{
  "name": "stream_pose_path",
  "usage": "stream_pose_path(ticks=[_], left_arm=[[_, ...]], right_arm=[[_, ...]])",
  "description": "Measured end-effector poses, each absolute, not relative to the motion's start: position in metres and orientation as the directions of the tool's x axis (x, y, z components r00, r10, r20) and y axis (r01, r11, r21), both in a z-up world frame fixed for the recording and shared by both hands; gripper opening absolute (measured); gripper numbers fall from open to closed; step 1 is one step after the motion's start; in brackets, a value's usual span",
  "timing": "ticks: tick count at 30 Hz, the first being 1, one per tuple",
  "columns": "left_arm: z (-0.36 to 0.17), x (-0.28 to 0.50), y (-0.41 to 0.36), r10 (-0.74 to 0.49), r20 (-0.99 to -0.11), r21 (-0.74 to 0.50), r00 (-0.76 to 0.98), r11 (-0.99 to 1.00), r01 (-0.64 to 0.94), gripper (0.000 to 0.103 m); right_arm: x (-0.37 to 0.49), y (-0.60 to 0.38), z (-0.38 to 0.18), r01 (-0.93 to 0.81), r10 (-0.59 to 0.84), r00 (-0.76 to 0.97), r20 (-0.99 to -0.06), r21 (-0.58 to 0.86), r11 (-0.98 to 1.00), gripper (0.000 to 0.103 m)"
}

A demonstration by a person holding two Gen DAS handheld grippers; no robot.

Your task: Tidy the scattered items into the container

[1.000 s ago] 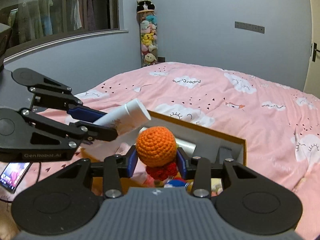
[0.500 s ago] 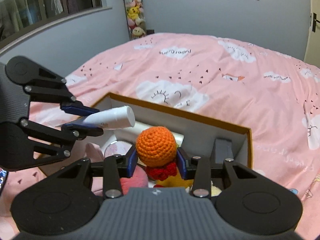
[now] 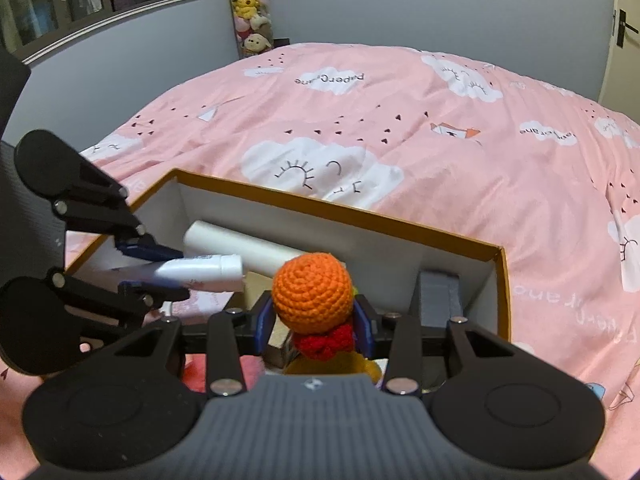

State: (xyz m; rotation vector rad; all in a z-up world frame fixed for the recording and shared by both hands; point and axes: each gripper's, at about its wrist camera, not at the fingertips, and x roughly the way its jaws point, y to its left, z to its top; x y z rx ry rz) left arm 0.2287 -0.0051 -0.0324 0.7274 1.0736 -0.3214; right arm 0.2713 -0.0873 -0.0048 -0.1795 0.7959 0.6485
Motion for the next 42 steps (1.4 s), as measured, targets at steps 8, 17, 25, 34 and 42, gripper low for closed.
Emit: stream_pose_path(ticks=[8, 17, 25, 34, 42], left_arm=[[-0.023, 0.24, 0.012, 0.073, -0.89, 0.315, 0.45, 0.811, 0.493, 0.029], [0.004, 0.239, 0.024, 0.053, -0.858, 0.288, 0.511, 0.873, 0.394, 0.037], [0.013, 0.232, 0.026, 0.046, -0.848, 0.248, 0.528, 0.915, 0.318, 0.037], [0.025, 0.215, 0.023, -0.001, -0.812, 0.201, 0.584, 0.939, 0.28, 0.037], [0.031, 0.171, 0.012, -0.026, -0.712, 0.159, 0.701, 0.967, 0.197, 0.037]], right_arm=[[0.291, -0.092, -0.012, -0.541, 0.433, 0.526, -0.732, 0.104, 0.834, 0.044], [0.303, -0.089, -0.021, -0.509, 0.398, 0.532, -0.747, 0.094, 0.855, 0.044], [0.309, -0.088, -0.029, -0.489, 0.371, 0.523, -0.767, 0.086, 0.868, 0.045], [0.305, -0.096, -0.024, -0.478, 0.373, 0.534, -0.758, 0.093, 0.874, 0.045], [0.272, -0.107, -0.011, -0.491, 0.399, 0.593, -0.699, 0.078, 0.868, 0.066]])
